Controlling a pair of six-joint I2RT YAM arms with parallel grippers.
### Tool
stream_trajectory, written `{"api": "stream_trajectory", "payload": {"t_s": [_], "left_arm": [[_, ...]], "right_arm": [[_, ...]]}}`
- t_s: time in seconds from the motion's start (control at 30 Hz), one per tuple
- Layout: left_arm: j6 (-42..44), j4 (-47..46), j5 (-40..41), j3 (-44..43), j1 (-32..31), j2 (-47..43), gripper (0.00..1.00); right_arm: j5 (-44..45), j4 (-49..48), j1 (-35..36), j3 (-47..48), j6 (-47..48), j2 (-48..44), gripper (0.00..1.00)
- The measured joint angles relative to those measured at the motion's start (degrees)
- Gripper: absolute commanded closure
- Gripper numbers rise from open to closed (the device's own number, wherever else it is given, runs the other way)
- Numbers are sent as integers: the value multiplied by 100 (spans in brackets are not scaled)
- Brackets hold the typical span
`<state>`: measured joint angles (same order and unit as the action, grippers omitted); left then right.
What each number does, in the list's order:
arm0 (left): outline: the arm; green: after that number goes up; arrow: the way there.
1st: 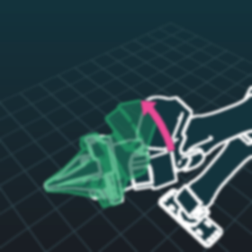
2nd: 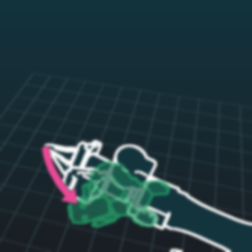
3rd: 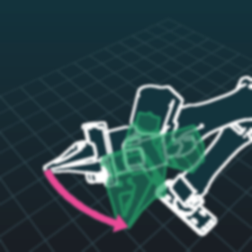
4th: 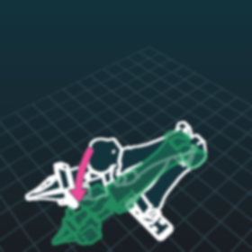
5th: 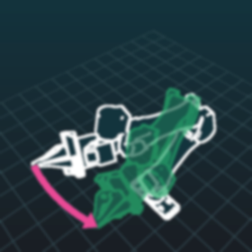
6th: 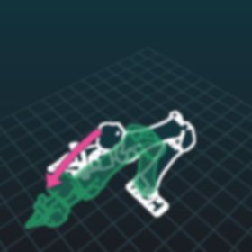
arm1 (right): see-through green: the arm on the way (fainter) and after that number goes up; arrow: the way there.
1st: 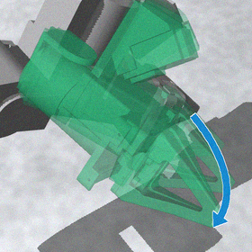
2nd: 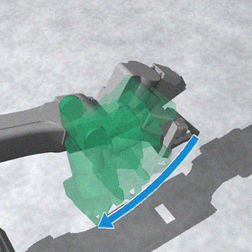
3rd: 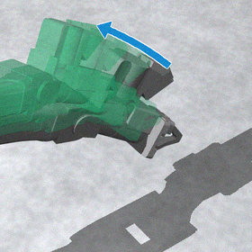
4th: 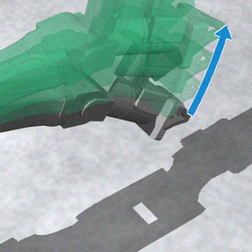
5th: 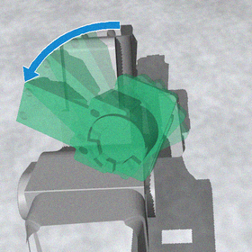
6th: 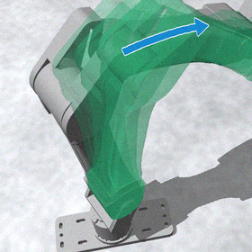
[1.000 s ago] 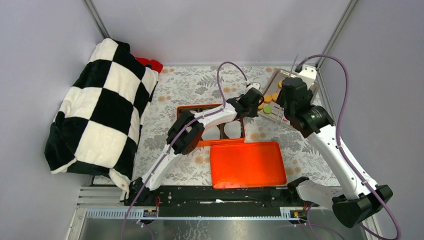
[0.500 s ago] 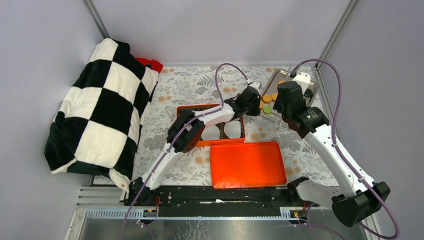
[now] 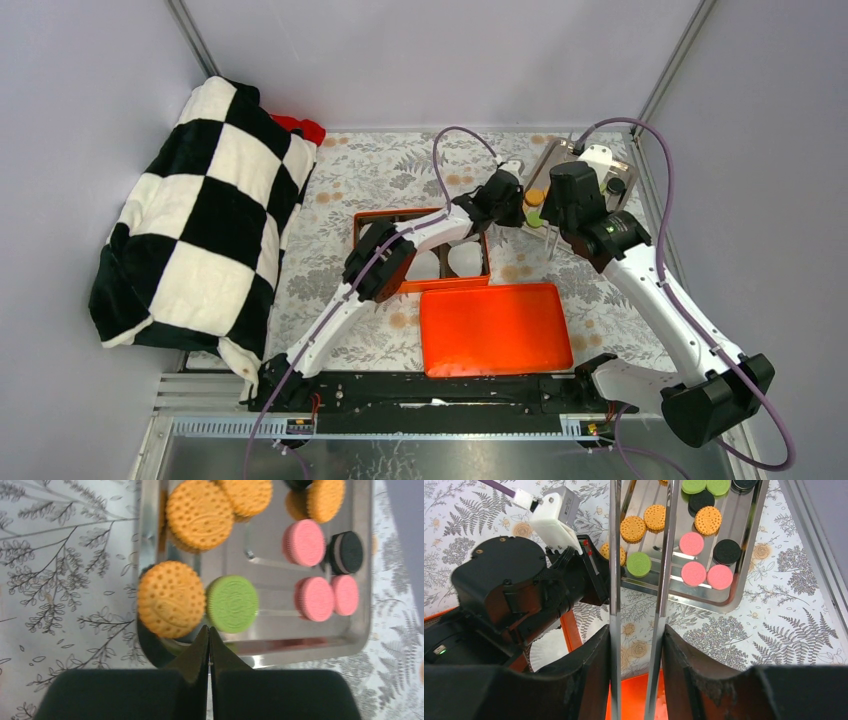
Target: Pack the cookies
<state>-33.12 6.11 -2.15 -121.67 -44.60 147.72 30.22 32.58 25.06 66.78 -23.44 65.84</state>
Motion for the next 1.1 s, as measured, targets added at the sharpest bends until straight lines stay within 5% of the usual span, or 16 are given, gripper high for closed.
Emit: {"api": "stream_trajectory", "payload": {"t_s": [0.4,0.77,1.1], "left_arm": [[-297,-144,127,157,275,118,100],[-743,-337,455,2516,444,-1370,100],[-1099,-354,448,3648,385,-2133,100]], "right_arm": [[-101,-55,0,-24,0,70,56],[-179,-175,0,-55,92,260,55],[-293,-186,-4,-164,164,317,54]]}}
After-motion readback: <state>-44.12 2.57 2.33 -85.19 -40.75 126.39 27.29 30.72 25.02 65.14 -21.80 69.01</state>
